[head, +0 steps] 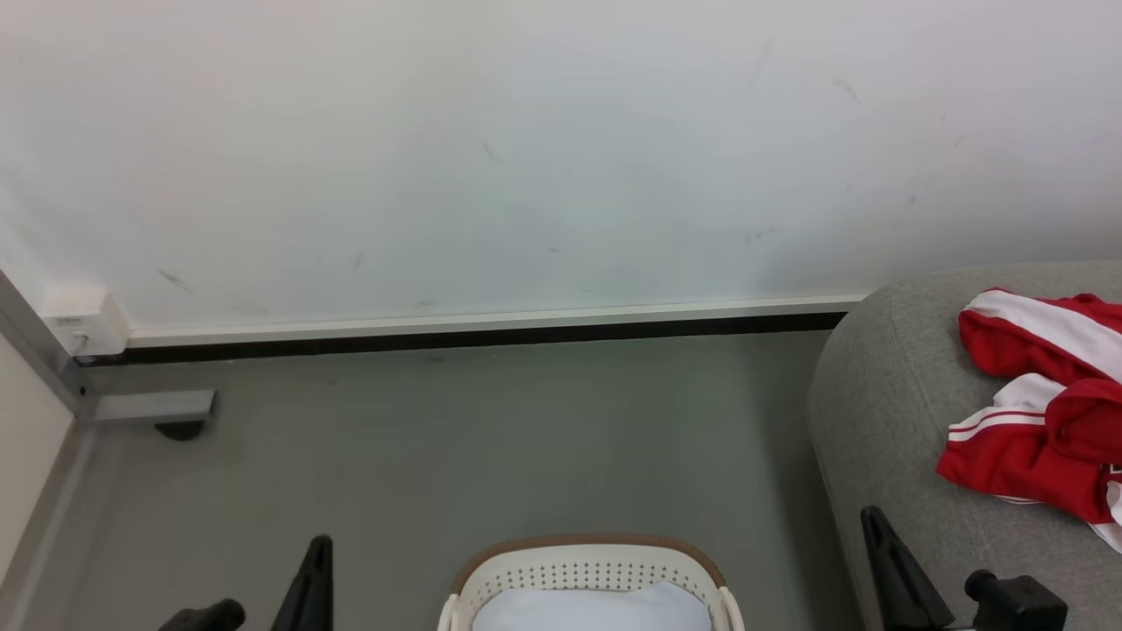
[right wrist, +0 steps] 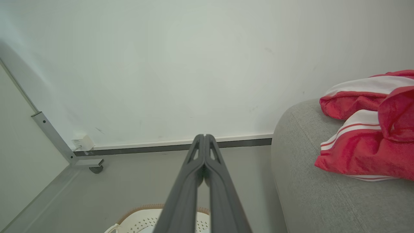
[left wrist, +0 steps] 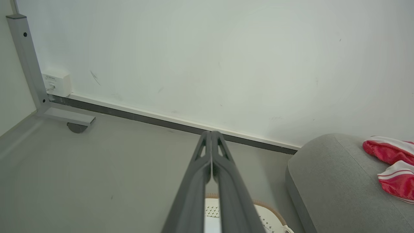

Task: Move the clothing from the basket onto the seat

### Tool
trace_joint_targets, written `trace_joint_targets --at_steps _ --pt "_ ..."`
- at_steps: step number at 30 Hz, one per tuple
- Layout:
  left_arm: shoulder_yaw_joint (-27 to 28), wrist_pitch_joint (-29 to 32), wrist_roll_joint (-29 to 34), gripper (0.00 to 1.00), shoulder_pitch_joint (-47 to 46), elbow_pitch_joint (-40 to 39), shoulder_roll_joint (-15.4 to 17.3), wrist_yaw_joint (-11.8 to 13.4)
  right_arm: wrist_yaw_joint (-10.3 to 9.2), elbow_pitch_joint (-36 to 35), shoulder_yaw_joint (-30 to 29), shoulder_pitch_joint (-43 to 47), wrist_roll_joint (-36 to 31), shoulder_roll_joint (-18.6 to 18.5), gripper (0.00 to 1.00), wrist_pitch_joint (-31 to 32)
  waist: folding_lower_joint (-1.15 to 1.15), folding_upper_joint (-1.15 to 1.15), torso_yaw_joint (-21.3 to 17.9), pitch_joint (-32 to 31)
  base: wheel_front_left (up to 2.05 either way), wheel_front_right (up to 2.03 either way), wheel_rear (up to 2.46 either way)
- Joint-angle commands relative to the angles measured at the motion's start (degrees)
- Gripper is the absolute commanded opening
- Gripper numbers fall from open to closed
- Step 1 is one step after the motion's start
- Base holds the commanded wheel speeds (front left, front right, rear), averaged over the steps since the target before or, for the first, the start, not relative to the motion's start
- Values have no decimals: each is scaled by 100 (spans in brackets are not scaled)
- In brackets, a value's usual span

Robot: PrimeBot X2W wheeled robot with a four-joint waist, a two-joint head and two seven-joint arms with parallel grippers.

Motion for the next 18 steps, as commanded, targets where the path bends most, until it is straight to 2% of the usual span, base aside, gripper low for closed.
trace_joint_targets --at_steps 1,18 --pt "67 76 -289 0 -139 -67 23 1 -1 -118 -57 -88 297 -16 0 52 0 0 6 0 0 0 0" --pt "185 504 -1921 0 -235 -274 30 122 -2 -164 -263 -199 2005 -120 0 403 0 0 53 10 0 0 0"
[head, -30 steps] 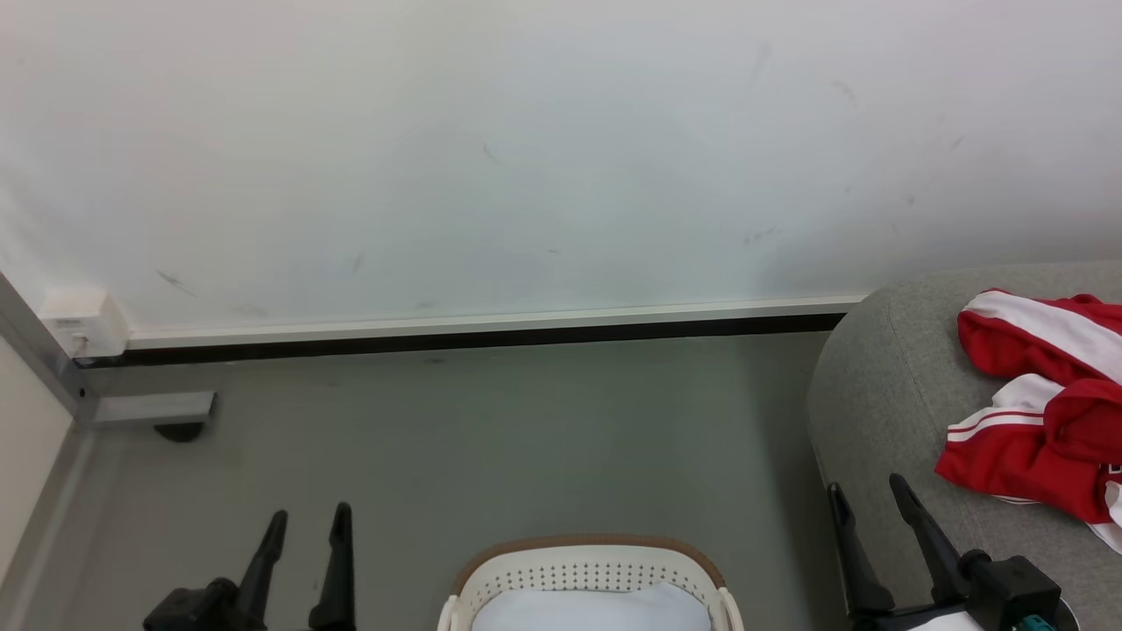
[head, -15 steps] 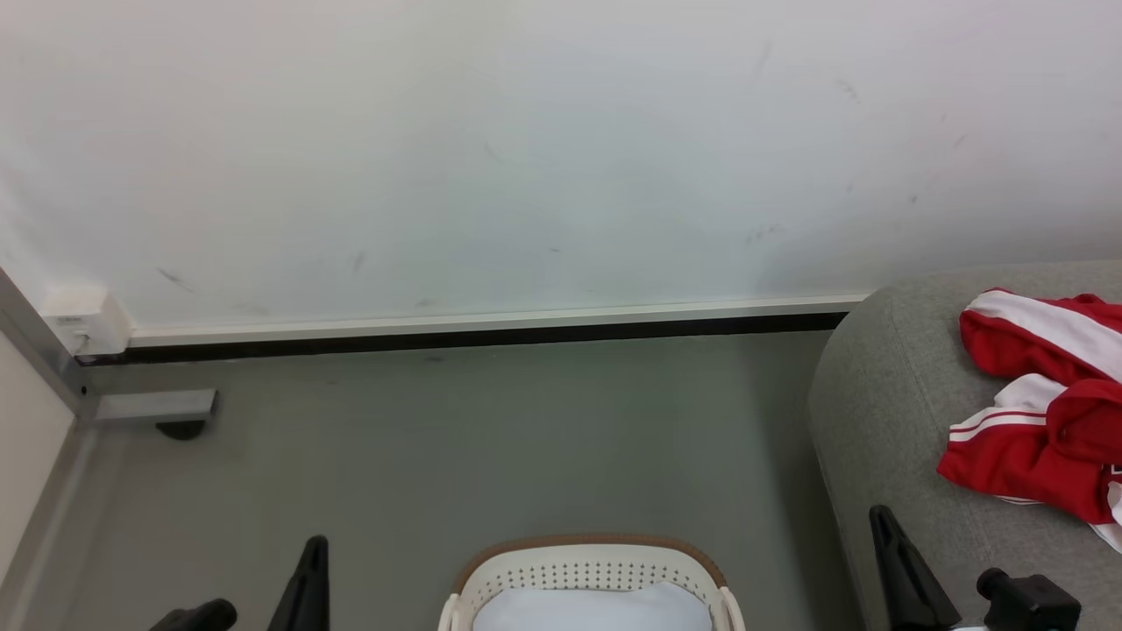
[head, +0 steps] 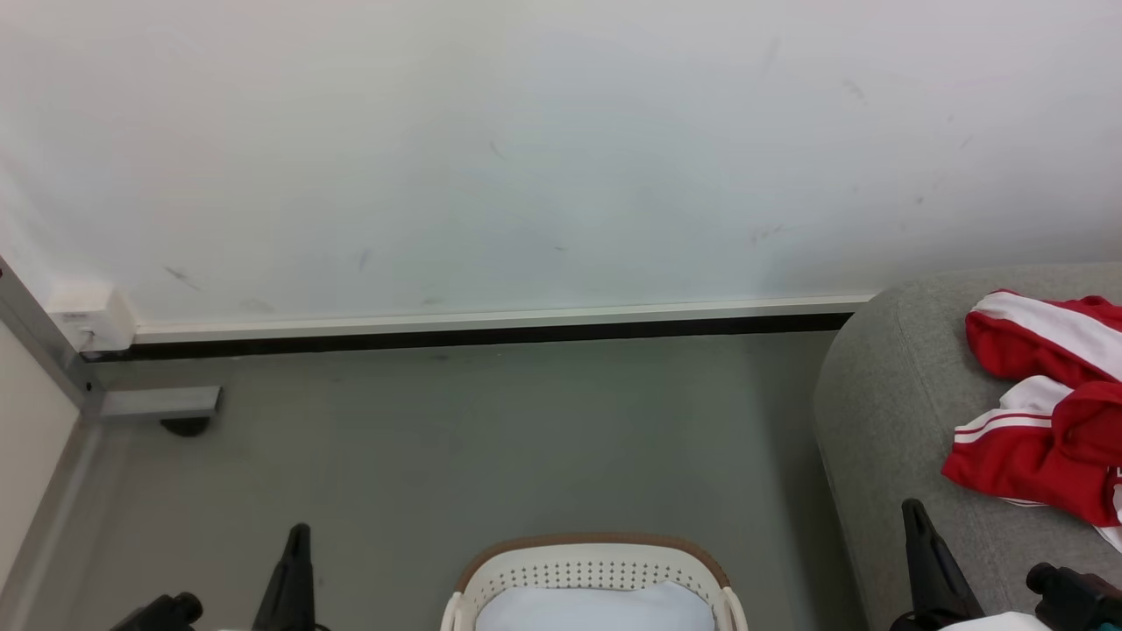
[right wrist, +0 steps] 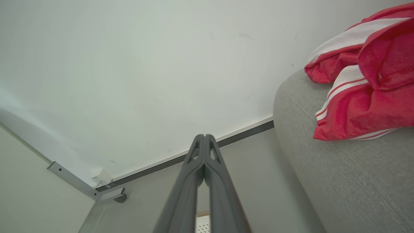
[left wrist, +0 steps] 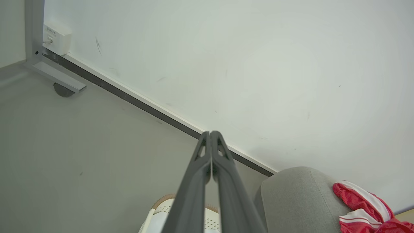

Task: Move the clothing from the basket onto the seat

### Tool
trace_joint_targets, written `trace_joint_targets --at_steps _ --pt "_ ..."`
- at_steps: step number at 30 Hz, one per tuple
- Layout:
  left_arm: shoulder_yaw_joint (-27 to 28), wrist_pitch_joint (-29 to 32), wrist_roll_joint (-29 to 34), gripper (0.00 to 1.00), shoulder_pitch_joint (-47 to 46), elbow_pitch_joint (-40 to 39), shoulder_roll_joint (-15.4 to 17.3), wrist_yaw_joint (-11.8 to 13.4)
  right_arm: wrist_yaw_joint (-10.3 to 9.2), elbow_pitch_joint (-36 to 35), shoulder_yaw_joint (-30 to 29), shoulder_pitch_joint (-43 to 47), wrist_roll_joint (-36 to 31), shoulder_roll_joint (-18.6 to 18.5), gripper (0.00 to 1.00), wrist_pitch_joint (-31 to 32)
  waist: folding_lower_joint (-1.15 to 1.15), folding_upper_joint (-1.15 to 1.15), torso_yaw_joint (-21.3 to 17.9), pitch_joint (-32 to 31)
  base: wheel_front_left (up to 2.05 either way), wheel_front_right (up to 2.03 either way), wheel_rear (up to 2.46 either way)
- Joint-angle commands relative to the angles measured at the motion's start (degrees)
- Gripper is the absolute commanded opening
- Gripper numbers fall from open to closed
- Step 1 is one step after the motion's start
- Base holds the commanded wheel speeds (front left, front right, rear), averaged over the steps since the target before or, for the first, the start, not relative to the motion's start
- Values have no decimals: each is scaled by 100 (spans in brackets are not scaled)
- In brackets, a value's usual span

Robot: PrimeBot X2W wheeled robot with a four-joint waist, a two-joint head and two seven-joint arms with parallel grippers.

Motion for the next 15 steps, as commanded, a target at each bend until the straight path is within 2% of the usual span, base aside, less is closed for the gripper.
trace_joint_targets --at_steps 1,15 --pt "44 48 -274 0 -157 -130 29 25 -3 -113 -55 -165 273 -62 0 31 0 0 5 1 0 0 0" --pt "133 351 -1377 0 -223 -268 35 111 -4 -165 -152 -222 1464 -154 0 240 0 0 44 9 0 0 0"
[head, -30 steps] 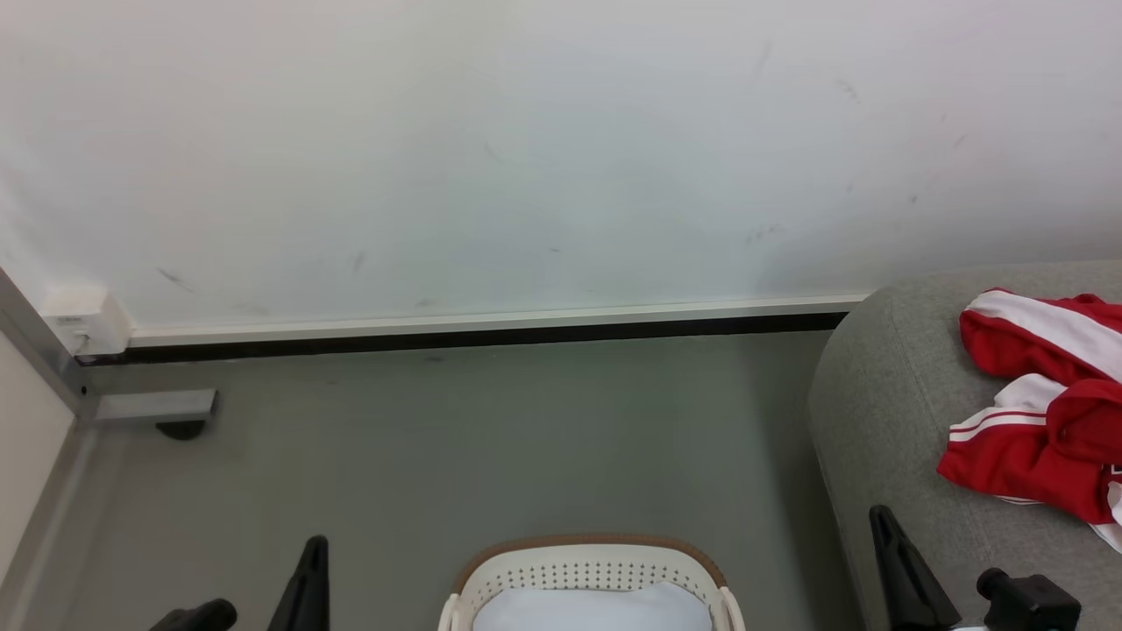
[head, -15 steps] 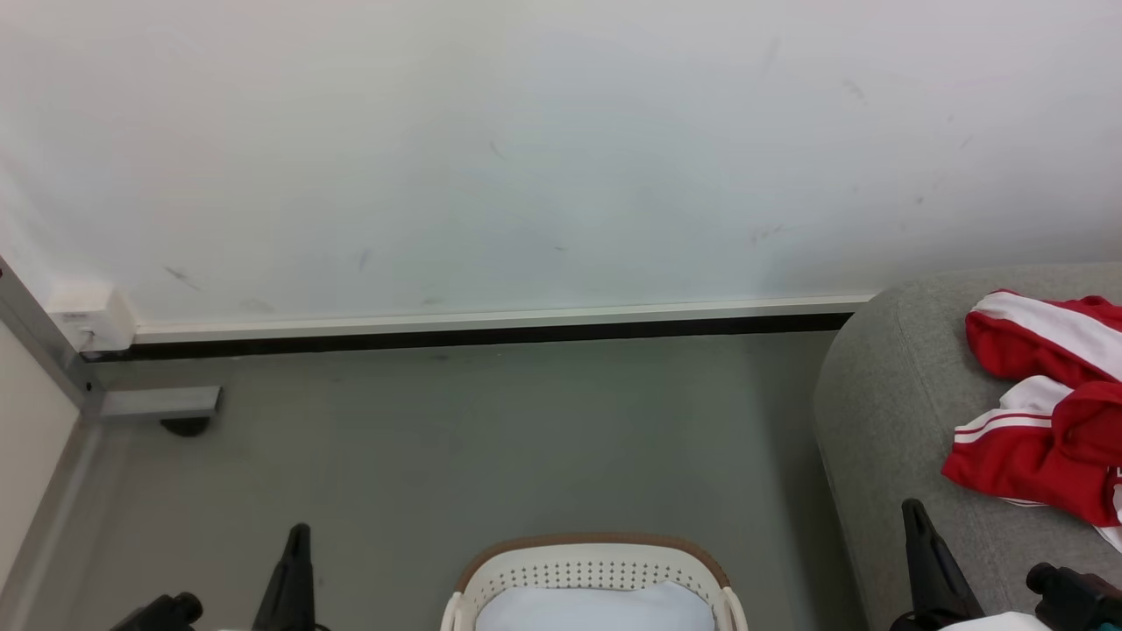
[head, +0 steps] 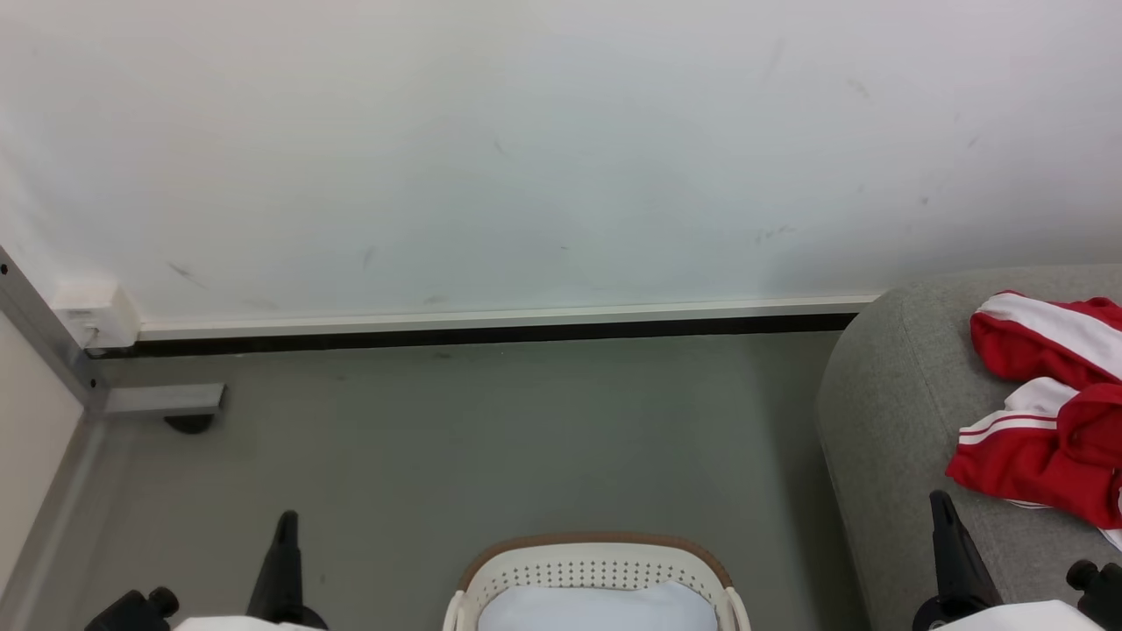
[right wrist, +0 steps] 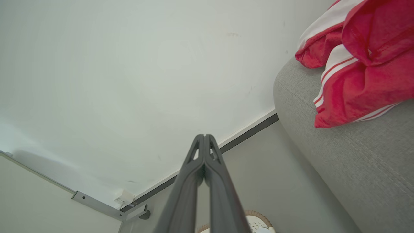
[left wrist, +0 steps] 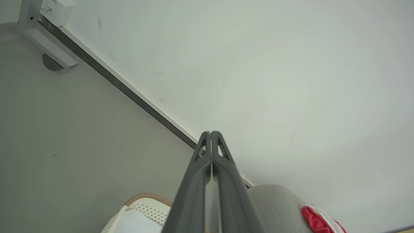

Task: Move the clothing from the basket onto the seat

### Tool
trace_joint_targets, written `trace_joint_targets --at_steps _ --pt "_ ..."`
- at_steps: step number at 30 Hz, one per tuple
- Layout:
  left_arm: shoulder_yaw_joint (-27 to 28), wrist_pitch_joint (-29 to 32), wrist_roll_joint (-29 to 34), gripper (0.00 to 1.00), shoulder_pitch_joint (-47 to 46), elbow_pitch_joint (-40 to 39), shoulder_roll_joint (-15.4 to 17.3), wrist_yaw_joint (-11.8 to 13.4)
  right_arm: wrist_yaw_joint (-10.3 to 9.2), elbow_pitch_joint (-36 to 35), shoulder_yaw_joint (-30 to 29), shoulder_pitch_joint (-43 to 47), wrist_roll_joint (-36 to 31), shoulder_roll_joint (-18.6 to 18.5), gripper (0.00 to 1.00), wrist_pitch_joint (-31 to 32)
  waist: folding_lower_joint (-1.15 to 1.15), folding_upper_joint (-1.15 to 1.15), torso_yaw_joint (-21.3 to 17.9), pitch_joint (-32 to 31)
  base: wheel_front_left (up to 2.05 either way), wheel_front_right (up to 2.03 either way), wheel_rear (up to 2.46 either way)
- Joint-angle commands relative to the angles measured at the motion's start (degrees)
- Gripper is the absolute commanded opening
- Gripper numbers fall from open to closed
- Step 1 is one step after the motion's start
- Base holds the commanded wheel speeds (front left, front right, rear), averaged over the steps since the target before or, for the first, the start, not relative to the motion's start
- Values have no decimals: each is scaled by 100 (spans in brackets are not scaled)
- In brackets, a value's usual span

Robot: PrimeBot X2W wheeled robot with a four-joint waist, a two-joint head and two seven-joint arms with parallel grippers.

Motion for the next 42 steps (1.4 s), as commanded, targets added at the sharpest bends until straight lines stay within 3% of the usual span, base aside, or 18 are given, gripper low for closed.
trace_joint_targets --at_steps 1,42 --pt "37 55 -220 0 -131 -113 35 18 -4 -89 -36 -173 243 -53 0 47 0 0 5 1 0 0 0" --pt "248 727 -2609 0 -306 -347 50 173 -9 -237 -48 -270 3006 -413 0 332 0 0 117 24 0 0 0"
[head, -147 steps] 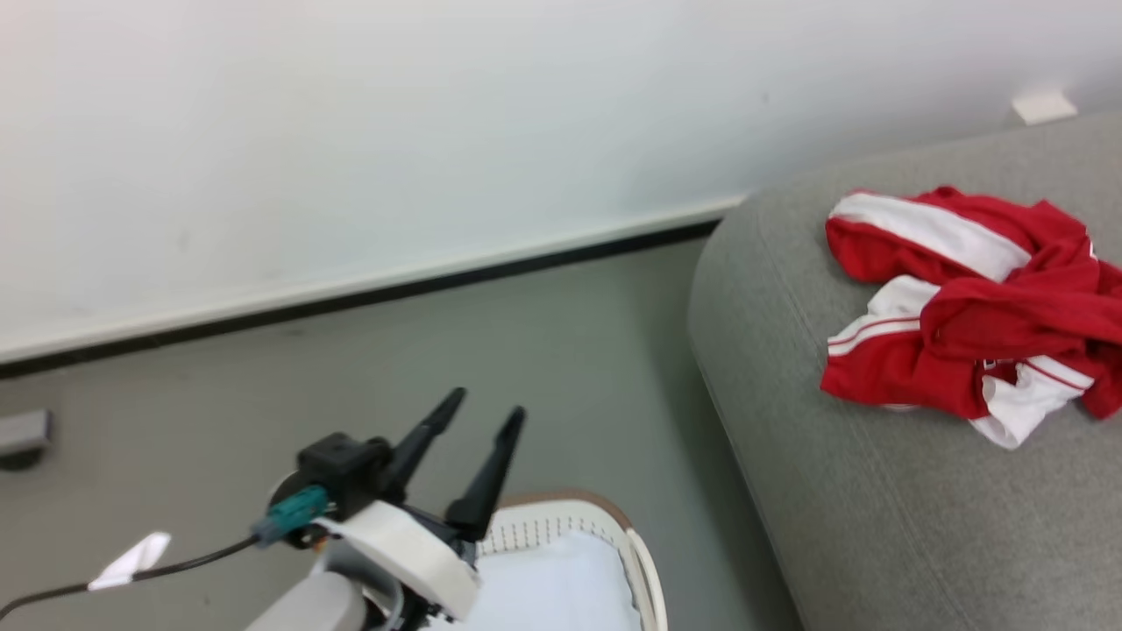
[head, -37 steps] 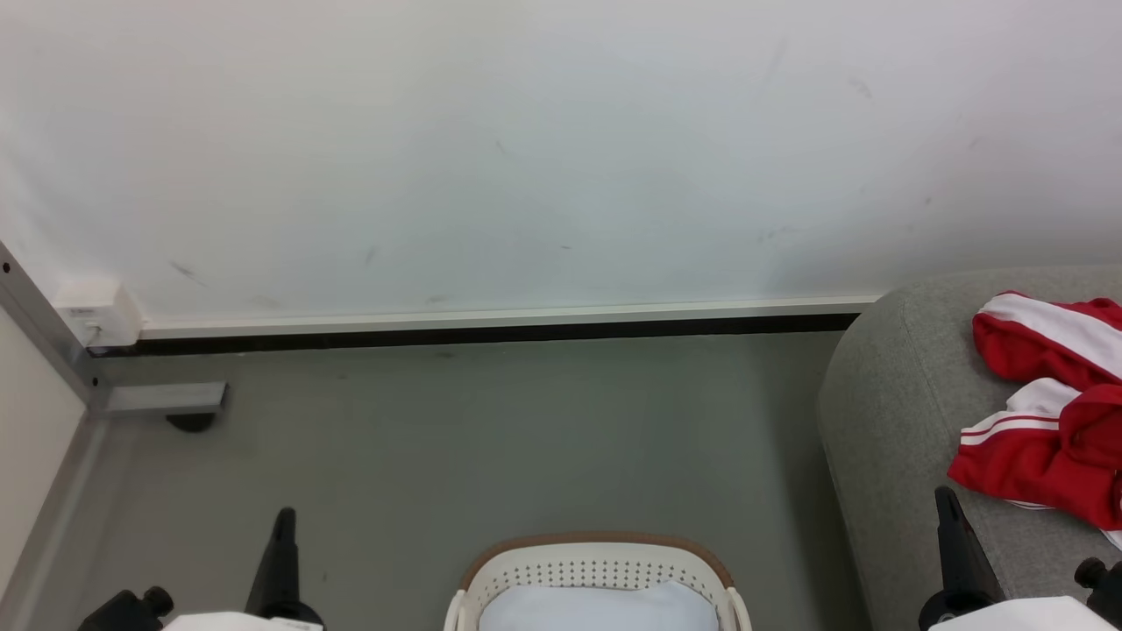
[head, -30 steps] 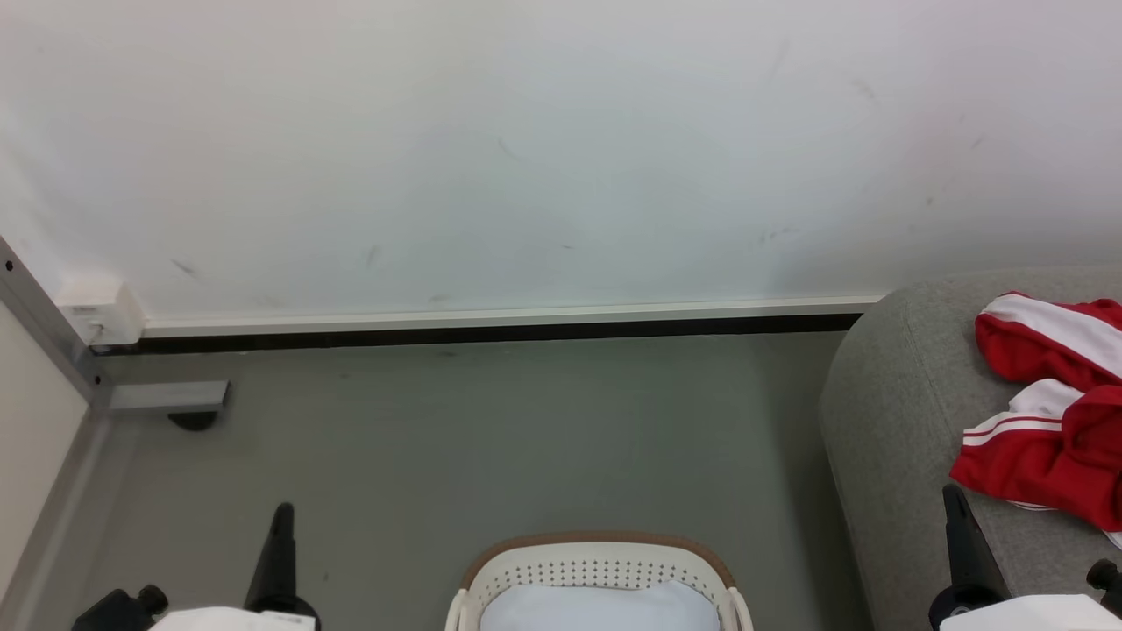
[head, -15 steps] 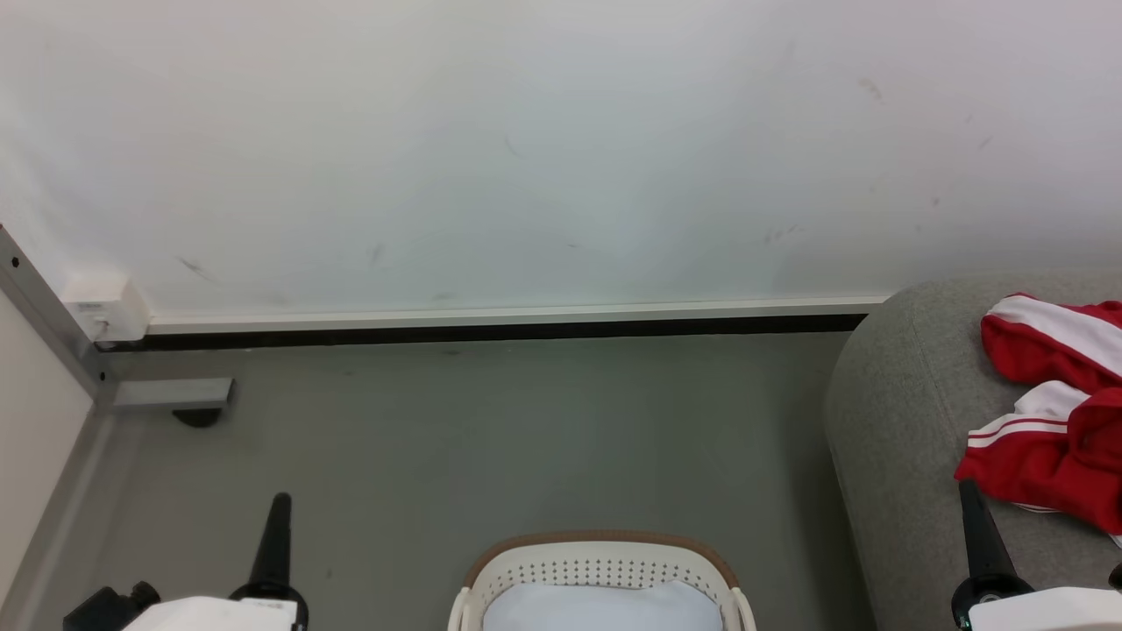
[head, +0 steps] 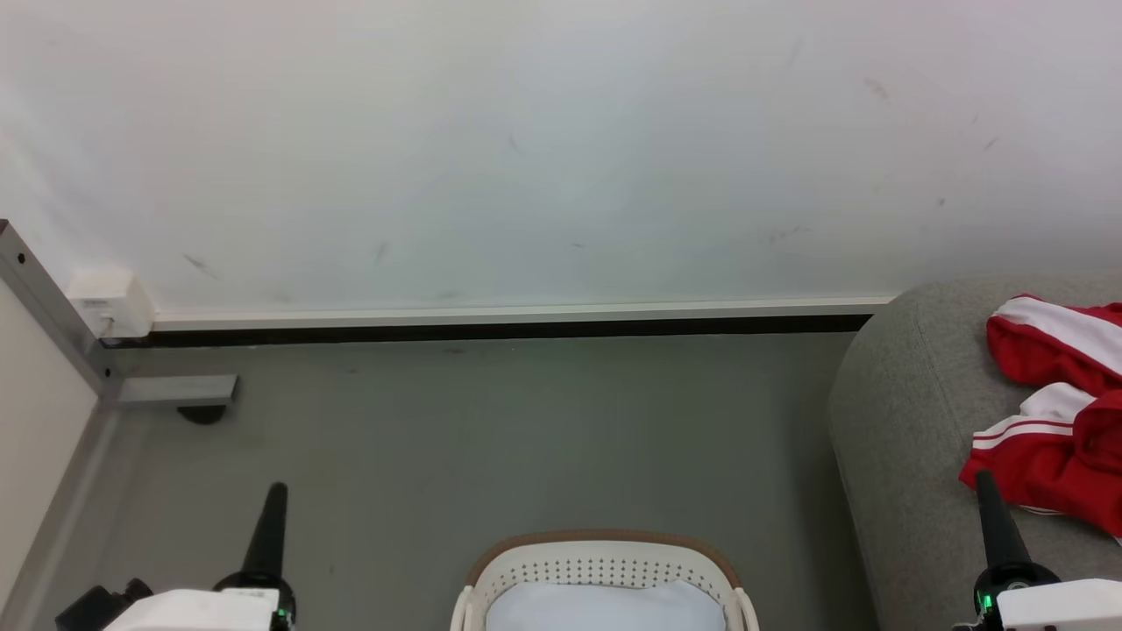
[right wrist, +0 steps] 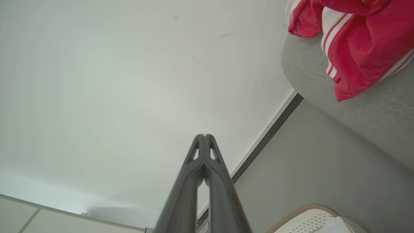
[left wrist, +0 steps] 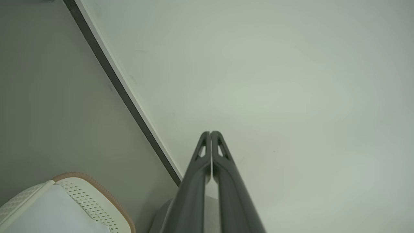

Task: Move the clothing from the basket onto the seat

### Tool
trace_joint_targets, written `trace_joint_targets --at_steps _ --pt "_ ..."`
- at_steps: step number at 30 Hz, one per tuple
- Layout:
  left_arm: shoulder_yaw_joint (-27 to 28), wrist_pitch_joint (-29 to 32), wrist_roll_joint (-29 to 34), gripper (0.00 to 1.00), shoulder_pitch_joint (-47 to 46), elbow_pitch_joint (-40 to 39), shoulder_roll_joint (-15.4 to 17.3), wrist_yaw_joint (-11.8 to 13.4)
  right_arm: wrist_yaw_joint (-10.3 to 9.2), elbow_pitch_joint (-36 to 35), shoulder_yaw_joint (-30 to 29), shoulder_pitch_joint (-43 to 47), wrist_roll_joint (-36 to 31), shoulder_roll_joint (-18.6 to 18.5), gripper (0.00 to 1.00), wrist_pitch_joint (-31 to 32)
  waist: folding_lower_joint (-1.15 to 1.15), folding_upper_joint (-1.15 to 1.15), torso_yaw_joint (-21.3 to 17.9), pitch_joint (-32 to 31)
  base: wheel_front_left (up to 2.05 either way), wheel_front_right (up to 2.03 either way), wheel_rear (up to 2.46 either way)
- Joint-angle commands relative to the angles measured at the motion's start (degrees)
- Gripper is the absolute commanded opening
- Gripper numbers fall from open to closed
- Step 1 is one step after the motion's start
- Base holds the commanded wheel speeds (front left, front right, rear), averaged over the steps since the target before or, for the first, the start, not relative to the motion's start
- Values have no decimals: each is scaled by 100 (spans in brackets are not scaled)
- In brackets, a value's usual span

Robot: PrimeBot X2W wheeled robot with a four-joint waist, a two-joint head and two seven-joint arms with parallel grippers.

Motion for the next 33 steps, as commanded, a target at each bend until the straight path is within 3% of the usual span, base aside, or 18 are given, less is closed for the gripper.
trace_joint_targets --at_steps 1,33 --pt "25 42 -124 0 -112 -58 46 -1 -9 -51 -9 -104 178 -47 0 17 0 0 3 1 0 0 0" --pt "151 427 -1505 0 -200 -187 53 97 -11 -190 204 -153 1966 -427 0 -3 0 0 93 21 0 0 0"
